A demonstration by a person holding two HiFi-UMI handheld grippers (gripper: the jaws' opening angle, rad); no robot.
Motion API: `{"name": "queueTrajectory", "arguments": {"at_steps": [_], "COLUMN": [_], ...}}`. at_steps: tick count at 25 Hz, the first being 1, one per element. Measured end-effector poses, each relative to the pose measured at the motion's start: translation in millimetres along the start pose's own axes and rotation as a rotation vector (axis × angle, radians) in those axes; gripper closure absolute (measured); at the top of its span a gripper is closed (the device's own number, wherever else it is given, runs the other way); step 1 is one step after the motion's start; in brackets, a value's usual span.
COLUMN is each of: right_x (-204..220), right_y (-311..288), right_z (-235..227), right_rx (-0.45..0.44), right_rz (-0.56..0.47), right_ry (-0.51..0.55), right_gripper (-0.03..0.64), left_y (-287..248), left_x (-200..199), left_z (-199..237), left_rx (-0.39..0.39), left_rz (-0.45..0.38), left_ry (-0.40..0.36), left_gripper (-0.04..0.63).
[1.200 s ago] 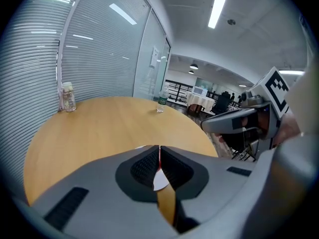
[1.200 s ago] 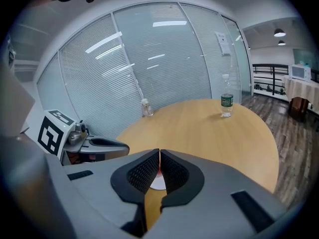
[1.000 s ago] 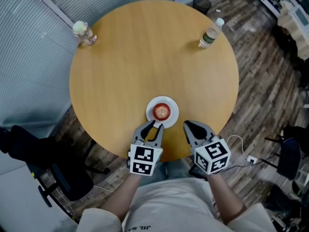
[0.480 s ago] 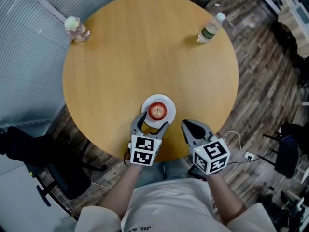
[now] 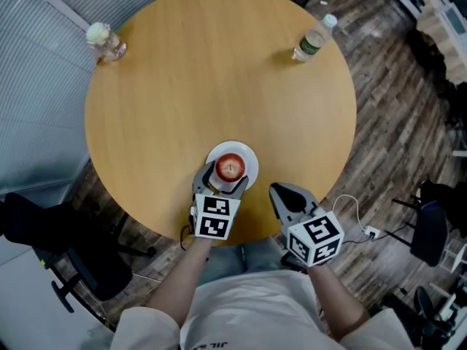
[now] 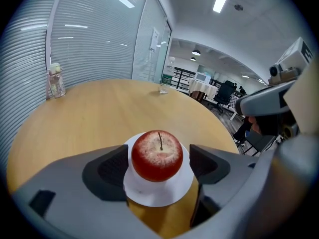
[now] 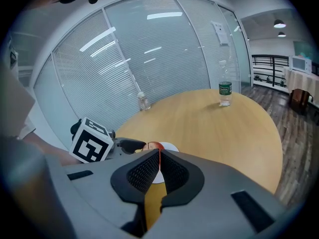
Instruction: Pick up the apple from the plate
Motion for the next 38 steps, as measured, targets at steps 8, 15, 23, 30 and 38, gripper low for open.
{"name": "queueTrajectory", "arguments": {"at_steps": [8, 15, 23, 30, 38], "right_x": [1.6, 2.6, 1.3, -1.9, -5.1], "right_y": [3.2, 2.5, 5.1, 8.0, 15.9], "right_z": [-5.2, -6.8, -5.3, 1.7, 13.4], "right_rx": [0.01, 0.011, 0.011, 0.002, -0.013], "right_rz": [0.003, 0.003, -0.005, -0.02, -0.028], "right_ry": [-0.012, -0.018, -0.016, -0.001, 0.032], "right_gripper": [0.584, 0.584, 0.584, 0.584, 0.584], "left_y": [-10.8, -17.7, -13.3, -0.7, 31.8], "left_x": [0.3, 3.5, 0.7, -4.3, -17.0], "left_z": [-1.4, 1.1, -1.5, -4.9, -5.9], "left_rx": [-0.002, -0.015, -0.006, -0.002, -0.007], "left_rz": [0.02, 0.052, 0.046, 0.02, -0.031], "left_ry": [-0.004, -0.01, -0.016, -0.031, -0.032], "left_gripper": [0.21, 0.219, 0.221, 0.221, 0.222]}}
Point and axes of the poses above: the fingertips, and each gripper's own axes: y backward along the fingers, z to its left, x out of its underside, the point moved 3 cm from there along y, backward along the fingers, and after that the axes turned 9 degrees about -x, right-handed, at the moved point
